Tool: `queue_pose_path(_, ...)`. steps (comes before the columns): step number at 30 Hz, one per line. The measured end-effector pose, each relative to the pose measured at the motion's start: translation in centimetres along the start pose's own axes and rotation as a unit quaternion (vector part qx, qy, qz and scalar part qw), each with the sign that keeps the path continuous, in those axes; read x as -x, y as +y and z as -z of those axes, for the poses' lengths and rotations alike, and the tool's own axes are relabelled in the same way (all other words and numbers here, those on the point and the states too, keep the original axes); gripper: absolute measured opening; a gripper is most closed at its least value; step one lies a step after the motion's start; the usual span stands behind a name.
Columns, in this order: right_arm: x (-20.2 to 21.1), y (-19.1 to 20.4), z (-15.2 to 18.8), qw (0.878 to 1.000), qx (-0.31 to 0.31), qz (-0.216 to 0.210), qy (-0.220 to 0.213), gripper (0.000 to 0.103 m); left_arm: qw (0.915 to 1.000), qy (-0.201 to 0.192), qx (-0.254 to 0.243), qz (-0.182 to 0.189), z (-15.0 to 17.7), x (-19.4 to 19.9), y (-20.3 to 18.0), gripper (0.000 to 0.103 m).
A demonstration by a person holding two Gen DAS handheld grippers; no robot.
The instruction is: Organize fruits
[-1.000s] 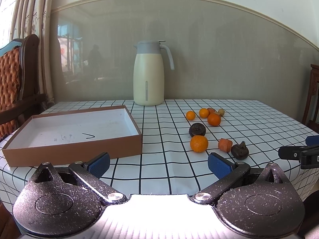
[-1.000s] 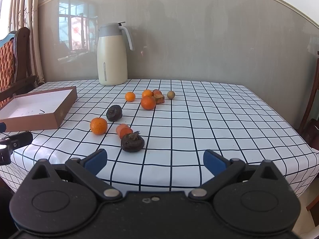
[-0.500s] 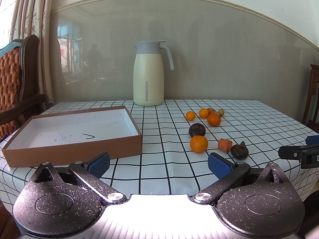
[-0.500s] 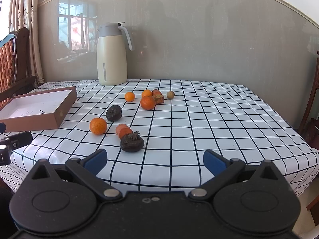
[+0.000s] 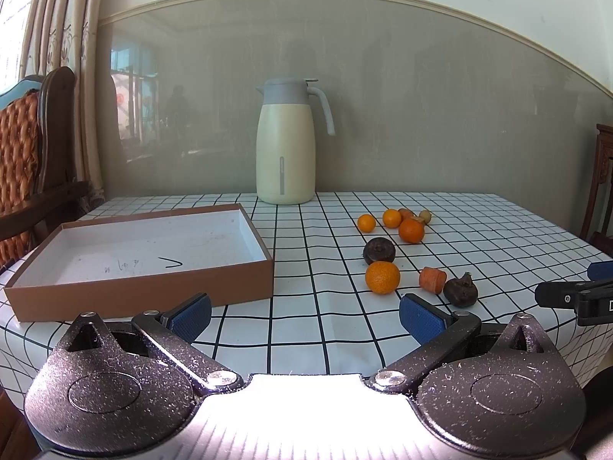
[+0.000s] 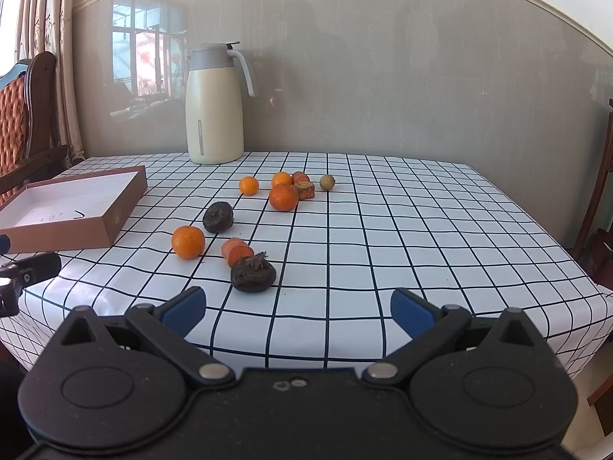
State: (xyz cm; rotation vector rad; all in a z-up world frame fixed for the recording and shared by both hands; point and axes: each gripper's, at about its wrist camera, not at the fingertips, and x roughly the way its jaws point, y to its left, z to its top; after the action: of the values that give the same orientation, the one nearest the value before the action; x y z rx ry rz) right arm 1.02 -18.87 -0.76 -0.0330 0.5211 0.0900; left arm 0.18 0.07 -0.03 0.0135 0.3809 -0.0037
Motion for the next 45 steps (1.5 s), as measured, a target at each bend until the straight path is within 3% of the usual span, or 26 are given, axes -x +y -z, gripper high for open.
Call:
queue_pose_path(28, 0.0, 0.0, -0.1, 1.0, 0.0, 0.002, 0.001, 0.097, 1.0, 0.0, 0.001, 0.0, 0.0, 0.1, 0.2, 0.103)
queue_pose_path(31, -0.1, 0.5, -0.4, 1.0, 0.018, -0.014, 0.0, 0.097, 0.9999, 0.013, -0.005, 0.003, -0.2, -0.4, 0.0, 0.103)
queue_pose_path(35, -1.4, 1.2, -1.4, 0.999, 0.026, -0.023, 0.0, 0.097, 0.999, 0.018, 0.036, 0.02, -0.7, -1.8, 0.9, 0.103)
queue_pose_path(38, -2.6, 1.9, -1.5, 0.999, 0.032, -0.033, 0.005, 0.088, 0.9986, 0.035, 0.026, 0.029, -0.8, -3.3, 0.7, 0.103)
queue_pose_path(45, -5.9, 3.4, -0.6, 0.996, 0.085, -0.024, 0.013, 0.074, 0.999, 0.017, -0.021, 0.037, -0.9, -5.4, -1.2, 0.103)
